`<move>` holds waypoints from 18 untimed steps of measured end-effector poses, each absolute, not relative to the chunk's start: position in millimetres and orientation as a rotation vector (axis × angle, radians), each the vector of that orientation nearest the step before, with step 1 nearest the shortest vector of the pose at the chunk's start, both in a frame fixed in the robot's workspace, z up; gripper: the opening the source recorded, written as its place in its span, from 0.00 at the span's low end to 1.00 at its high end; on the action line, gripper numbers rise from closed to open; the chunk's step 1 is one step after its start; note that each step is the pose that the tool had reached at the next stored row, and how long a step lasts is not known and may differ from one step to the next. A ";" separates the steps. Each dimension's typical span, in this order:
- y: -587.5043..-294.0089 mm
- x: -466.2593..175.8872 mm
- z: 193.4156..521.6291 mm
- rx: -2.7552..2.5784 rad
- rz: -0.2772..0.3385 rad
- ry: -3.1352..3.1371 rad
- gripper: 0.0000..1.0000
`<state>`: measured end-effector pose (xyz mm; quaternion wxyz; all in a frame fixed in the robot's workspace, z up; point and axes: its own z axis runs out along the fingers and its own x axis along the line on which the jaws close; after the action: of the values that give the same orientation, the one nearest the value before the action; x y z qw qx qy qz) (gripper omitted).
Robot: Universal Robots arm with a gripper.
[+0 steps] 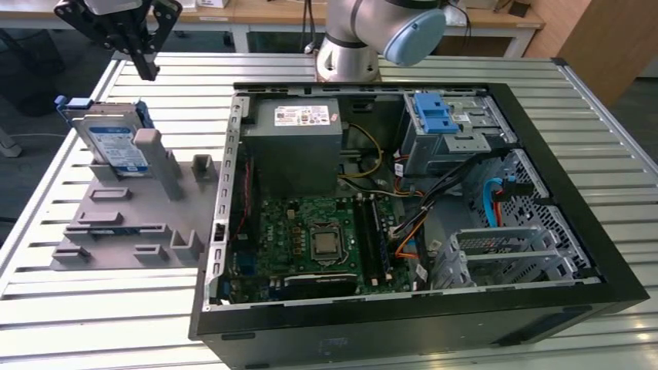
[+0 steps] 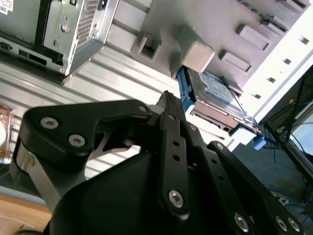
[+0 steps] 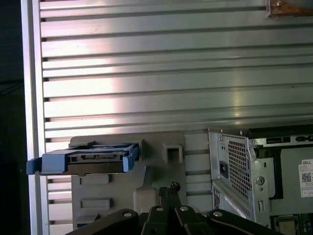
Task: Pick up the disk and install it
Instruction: 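Reach for the disk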
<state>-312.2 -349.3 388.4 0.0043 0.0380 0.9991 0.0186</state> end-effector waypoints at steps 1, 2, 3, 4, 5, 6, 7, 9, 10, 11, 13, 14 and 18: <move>-349.3 -312.2 388.4 0.119 0.058 3.130 0.11; -349.3 -312.2 388.4 0.119 0.058 3.130 0.11; -349.3 -312.2 388.4 0.119 0.058 3.130 0.11; -349.3 -312.6 388.3 0.119 0.058 3.130 0.11; -349.3 -314.1 388.3 0.119 0.058 3.130 0.11; -349.2 -316.4 388.3 0.119 0.058 3.130 0.11; -349.1 -318.9 388.2 0.119 0.058 3.130 0.11; -349.0 -323.8 388.1 0.119 0.058 3.130 0.11; -348.9 -326.6 387.9 0.119 0.058 3.130 0.11; -348.9 -329.3 387.9 0.119 0.058 3.130 0.11; -348.7 -334.6 387.6 0.119 0.058 3.130 0.11; -348.5 -337.3 387.5 0.119 0.058 3.130 0.11; -347.4 -345.8 386.9 0.119 0.058 3.130 0.11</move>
<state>-345.8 -347.4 386.9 0.0042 0.0380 0.9991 0.0186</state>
